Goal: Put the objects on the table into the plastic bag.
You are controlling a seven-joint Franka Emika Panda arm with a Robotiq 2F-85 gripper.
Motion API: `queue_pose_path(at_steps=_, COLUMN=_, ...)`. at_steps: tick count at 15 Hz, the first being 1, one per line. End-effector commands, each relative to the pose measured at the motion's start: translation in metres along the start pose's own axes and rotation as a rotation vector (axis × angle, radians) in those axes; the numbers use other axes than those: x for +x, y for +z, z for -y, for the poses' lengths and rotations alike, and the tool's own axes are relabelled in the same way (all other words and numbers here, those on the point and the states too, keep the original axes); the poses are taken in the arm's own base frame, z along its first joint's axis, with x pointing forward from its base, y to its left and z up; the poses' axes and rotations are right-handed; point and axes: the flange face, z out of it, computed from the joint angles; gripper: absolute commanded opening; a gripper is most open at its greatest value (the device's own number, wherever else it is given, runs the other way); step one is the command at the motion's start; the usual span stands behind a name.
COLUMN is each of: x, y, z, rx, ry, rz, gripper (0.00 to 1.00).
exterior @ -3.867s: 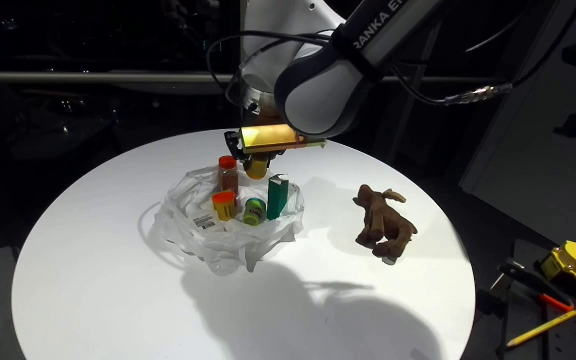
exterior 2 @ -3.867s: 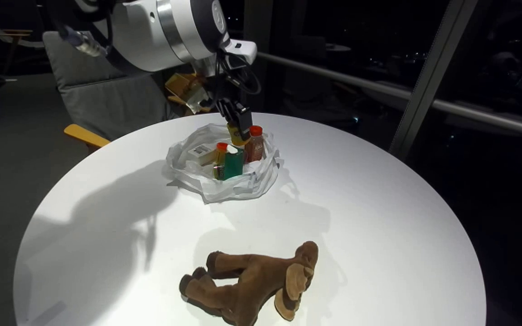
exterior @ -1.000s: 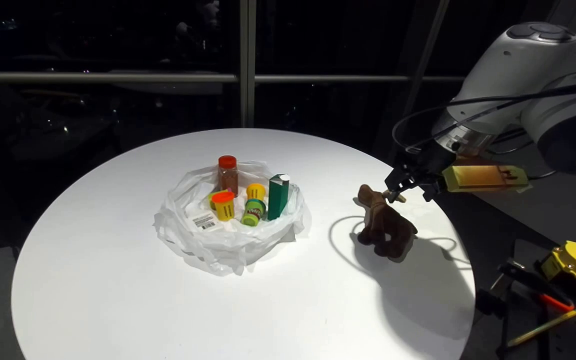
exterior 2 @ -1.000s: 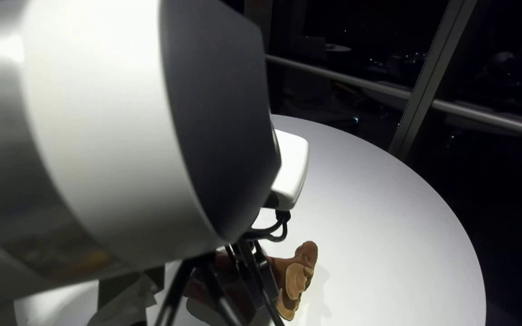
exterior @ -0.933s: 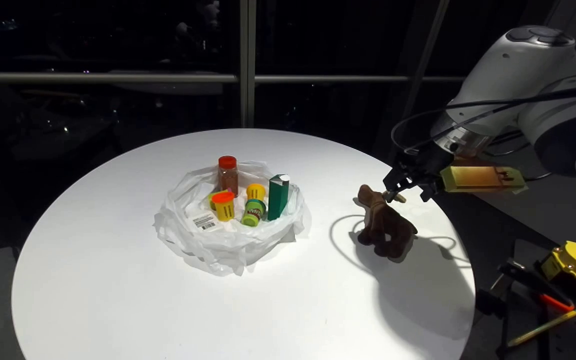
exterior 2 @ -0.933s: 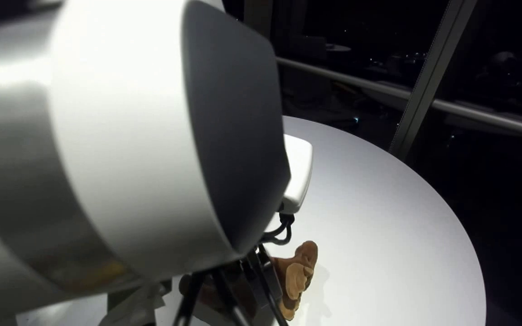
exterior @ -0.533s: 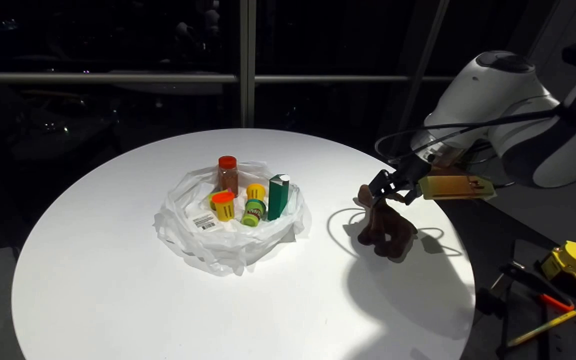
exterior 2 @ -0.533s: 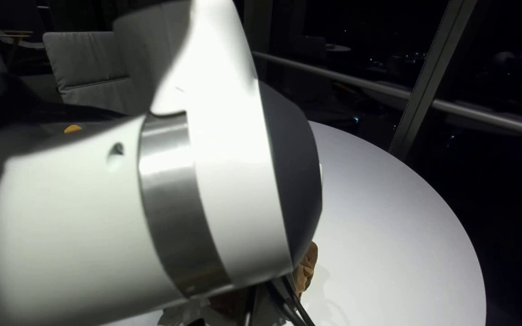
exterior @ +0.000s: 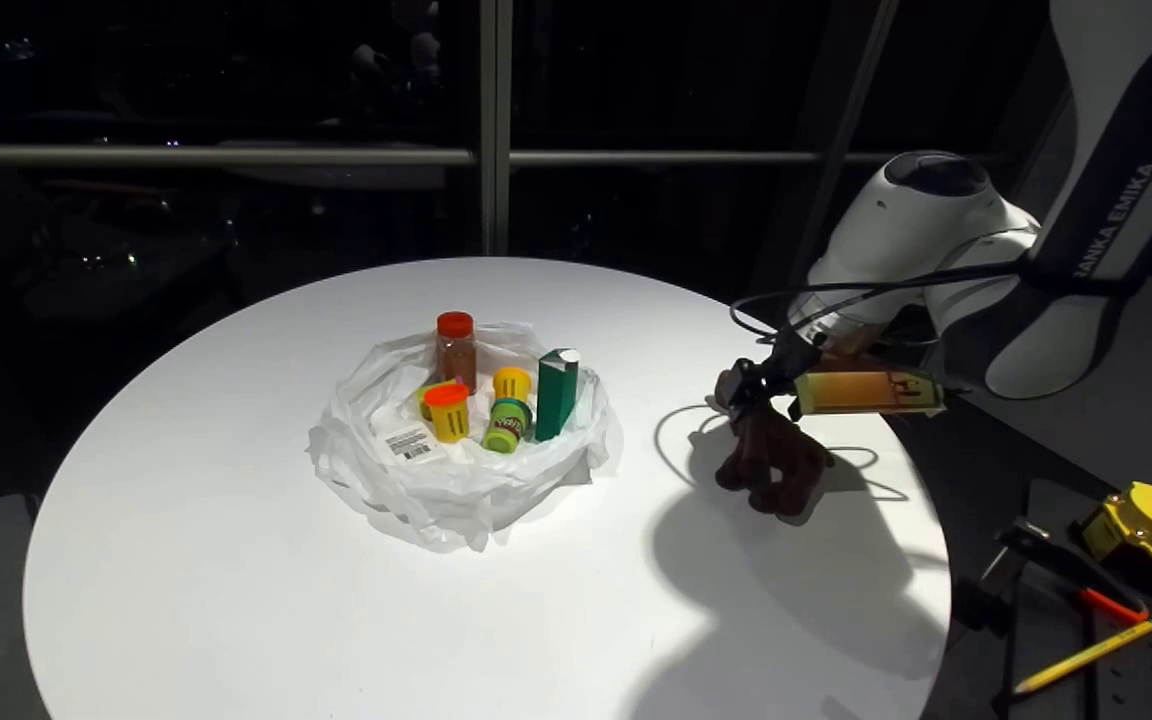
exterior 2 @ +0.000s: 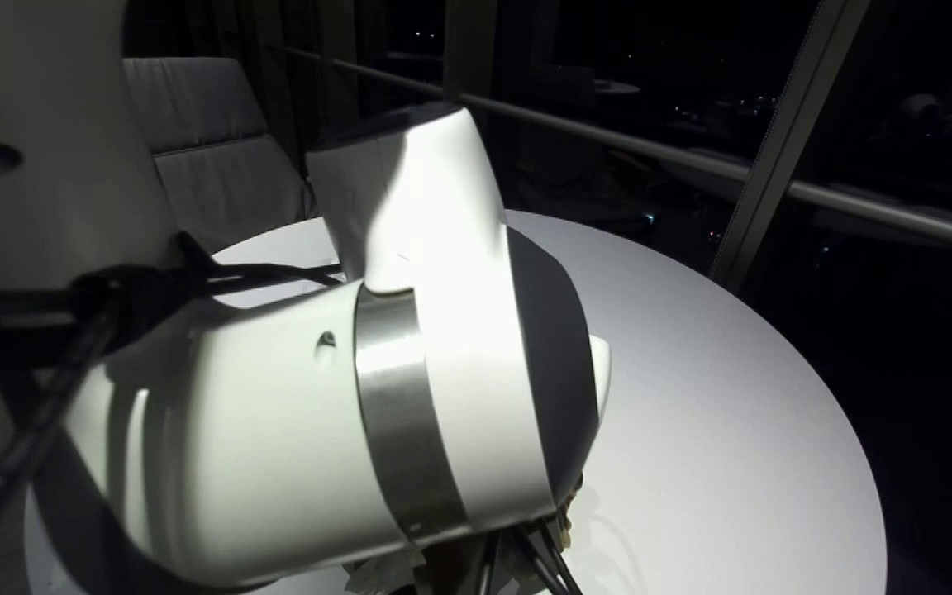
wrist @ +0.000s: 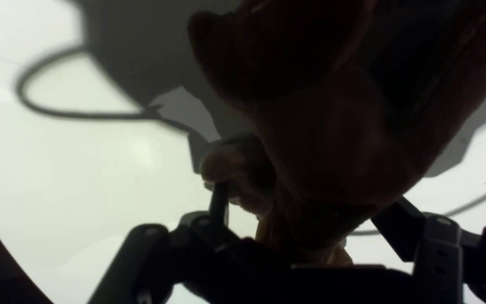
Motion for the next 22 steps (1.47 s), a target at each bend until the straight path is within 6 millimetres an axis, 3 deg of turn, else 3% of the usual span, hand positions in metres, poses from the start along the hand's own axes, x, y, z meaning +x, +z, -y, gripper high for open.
queue_pose_path(at_steps=1, x=0.004, y=-0.003, z=0.006, rx=-0.012, ry=0.034, rz=-0.019, gripper=0.54)
queue_pose_path(at_steps=6, x=0.0, y=-0.024, z=0.022, rx=0.004, ry=0.038, rz=-0.053, gripper=0.16)
queue_pose_path(at_steps=7, x=0.003, y=-0.034, z=0.027, rx=0.004, ry=0.038, rz=-0.076, gripper=0.12)
queue_pose_path(at_steps=8, x=0.006, y=-0.045, z=0.034, rx=0.003, ry=0.035, rz=-0.108, gripper=0.1)
queue_pose_path(at_steps=11, x=0.048, y=-0.084, z=0.062, rx=-0.001, ry=0.038, rz=-0.254, gripper=0.12)
queue_pose_path(at_steps=15, x=0.077, y=-0.138, z=0.123, rx=0.012, ry=0.007, rz=-0.458, gripper=0.09)
queue_pose_path(at_steps=18, x=0.067, y=-0.184, z=0.174, rx=0.079, ry=-0.014, rz=-0.597, gripper=0.09)
queue_pose_path(at_steps=22, x=0.026, y=-0.242, z=0.228, rx=0.185, ry=-0.011, rz=-0.758, gripper=0.08)
